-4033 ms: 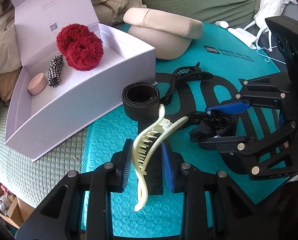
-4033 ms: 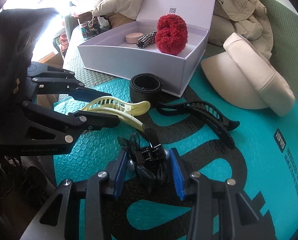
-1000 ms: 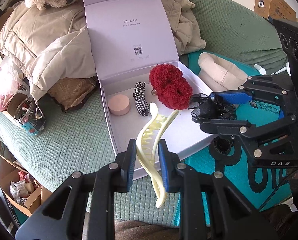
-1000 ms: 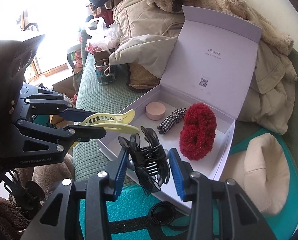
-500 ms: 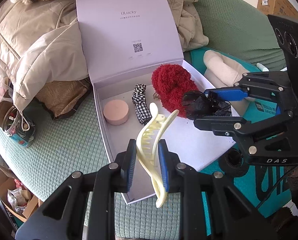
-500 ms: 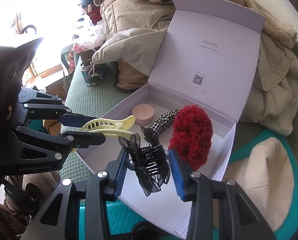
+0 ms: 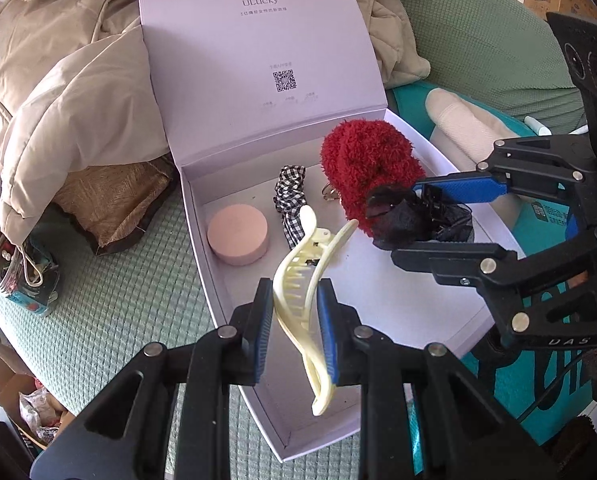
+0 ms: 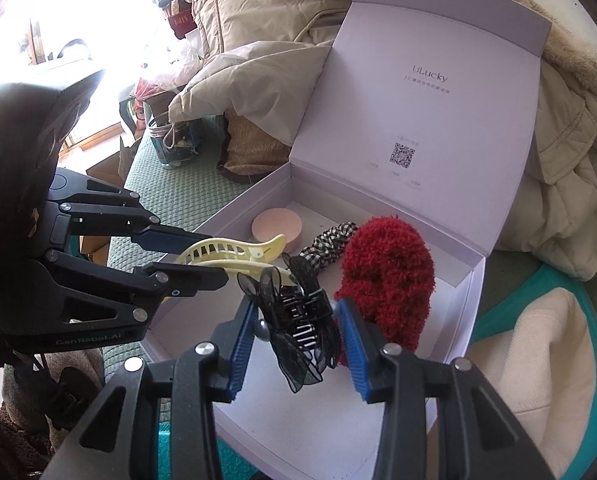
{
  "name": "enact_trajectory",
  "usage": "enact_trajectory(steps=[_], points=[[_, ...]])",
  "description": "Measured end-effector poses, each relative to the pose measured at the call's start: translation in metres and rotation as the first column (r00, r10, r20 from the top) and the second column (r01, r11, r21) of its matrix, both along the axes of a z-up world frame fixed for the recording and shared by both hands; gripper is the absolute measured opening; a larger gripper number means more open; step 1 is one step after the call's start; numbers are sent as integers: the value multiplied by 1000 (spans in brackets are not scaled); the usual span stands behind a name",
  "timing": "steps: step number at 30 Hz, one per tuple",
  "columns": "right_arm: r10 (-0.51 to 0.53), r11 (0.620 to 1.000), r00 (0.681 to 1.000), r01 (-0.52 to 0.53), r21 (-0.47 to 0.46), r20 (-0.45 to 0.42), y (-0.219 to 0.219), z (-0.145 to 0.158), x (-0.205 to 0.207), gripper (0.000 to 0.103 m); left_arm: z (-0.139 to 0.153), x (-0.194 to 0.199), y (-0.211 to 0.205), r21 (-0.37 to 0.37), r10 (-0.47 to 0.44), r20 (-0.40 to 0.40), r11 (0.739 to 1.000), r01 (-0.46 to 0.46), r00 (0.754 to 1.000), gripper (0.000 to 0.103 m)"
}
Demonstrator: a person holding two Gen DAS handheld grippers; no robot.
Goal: Organize objects
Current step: 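Lower the cream and black claw clips into the box with both grippers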
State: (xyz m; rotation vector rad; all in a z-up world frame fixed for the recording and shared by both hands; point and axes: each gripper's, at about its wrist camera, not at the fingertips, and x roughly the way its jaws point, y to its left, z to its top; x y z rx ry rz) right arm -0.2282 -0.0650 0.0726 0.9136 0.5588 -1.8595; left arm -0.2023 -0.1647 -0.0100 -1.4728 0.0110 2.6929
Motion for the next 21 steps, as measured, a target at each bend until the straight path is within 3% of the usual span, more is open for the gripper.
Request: enact_trajectory(steps=[21], points=[[-17, 998, 998, 14, 60, 56, -14, -30, -19, 42, -32, -30, -6, -41, 0, 65, 999, 2, 998, 21]])
